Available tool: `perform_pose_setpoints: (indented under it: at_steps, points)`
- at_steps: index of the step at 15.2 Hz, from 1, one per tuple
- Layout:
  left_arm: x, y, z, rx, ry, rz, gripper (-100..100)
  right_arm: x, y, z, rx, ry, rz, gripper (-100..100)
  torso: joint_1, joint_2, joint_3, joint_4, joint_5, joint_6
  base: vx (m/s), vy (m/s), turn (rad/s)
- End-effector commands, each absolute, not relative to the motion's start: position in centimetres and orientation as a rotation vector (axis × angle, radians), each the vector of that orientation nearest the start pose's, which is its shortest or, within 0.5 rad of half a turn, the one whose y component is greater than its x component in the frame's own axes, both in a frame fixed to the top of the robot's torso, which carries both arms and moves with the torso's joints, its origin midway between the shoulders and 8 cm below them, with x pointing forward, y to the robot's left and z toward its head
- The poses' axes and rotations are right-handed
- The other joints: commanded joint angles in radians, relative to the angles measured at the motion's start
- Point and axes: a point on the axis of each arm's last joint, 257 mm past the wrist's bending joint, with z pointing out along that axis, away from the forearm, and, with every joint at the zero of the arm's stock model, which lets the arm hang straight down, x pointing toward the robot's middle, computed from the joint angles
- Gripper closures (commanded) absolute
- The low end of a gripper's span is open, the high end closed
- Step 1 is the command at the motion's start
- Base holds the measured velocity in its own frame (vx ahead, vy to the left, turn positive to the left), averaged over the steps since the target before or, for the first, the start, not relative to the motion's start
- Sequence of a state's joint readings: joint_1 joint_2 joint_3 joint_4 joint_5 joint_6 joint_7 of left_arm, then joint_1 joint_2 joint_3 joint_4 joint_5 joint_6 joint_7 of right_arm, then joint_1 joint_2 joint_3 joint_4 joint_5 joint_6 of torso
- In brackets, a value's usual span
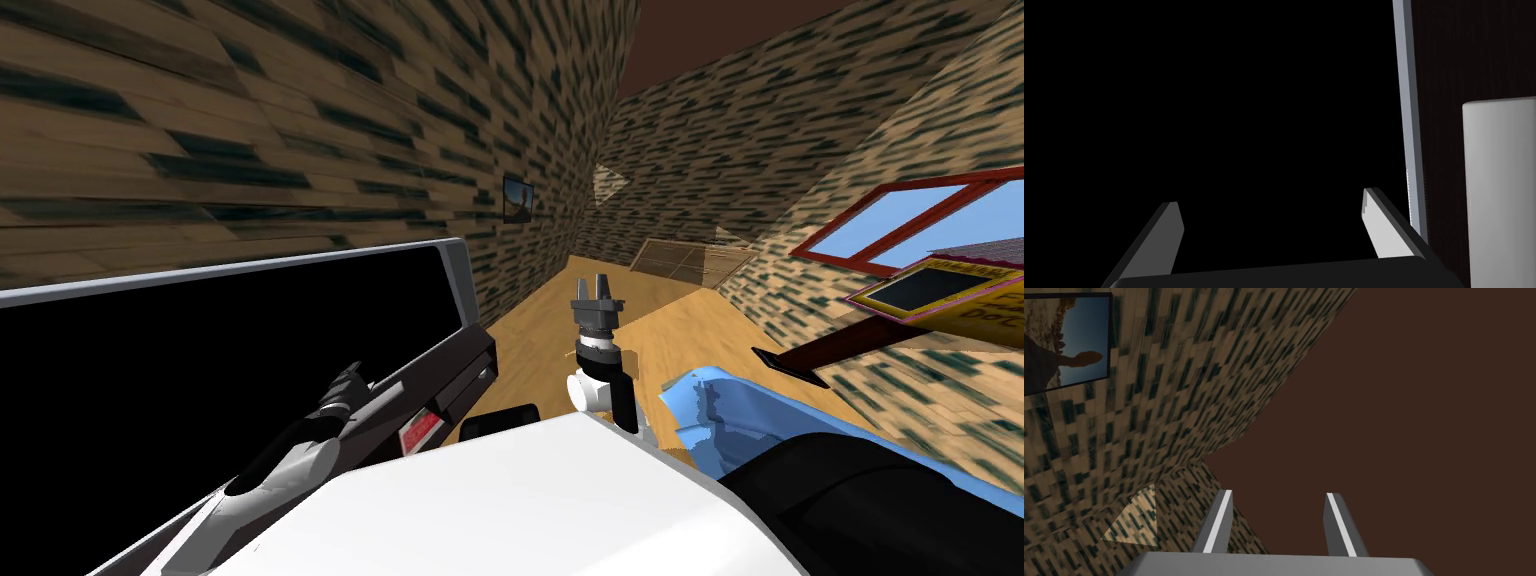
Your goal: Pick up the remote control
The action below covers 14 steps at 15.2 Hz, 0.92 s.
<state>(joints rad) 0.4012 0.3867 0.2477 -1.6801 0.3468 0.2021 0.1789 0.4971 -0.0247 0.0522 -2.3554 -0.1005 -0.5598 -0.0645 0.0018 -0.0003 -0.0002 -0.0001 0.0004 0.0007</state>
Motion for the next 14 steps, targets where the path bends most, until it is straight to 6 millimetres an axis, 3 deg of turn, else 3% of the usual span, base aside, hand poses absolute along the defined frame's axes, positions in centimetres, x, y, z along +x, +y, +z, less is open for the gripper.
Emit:
perform_pose_setpoints:
  at_steps: [1,3,4,8,9,14]
  points:
    - [36.4,51.6,-34.1,-1.756,1.132,-0.775,-100,31.8,-26.8,6.8,0.621,0.458,1.511,0,0.0,0.0,0.0,0.0,0.0,0.0,-0.008,0.016,-0.2]
    - [36.2,51.5,-34.5,-1.769,1.138,-0.766,-100,31.8,-26.8,6.8,0.621,0.458,1.511,0,0.0,0.0,0.0,0.0,0.0,-0.001,-0.003,0.013,-0.009]
    - [35.0,53.1,-36.1,-1.835,1.129,-0.72,-100,31.8,-26.8,6.8,0.621,0.458,1.511,0,-0.001,0.0,0.0,0.0,0.0,-0.001,-0.003,0.009,-0.162]
    - [33.0,54.5,-38.6,-1.939,1.135,-0.647,-100,31.8,-26.8,6.8,0.621,0.458,1.511,0,0.0,0.0,0.0,0.0,0.0,0.0,-0.007,0.02,-0.188]
    - [31.9,55.8,-39.5,-1.991,1.114,-0.614,-100,31.8,-26.8,6.8,0.621,0.458,1.511,0,0.0,0.0,0.0,0.0,0.0,-0.001,-0.007,0.02,-0.158]
    - [29.3,56.9,-42.1,-2.108,1.112,-0.53,-100,31.8,-26.8,6.8,0.621,0.458,1.511,0,0.0,0.0,0.0,0.0,0.0,0.0,-0.003,0.019,-0.141]
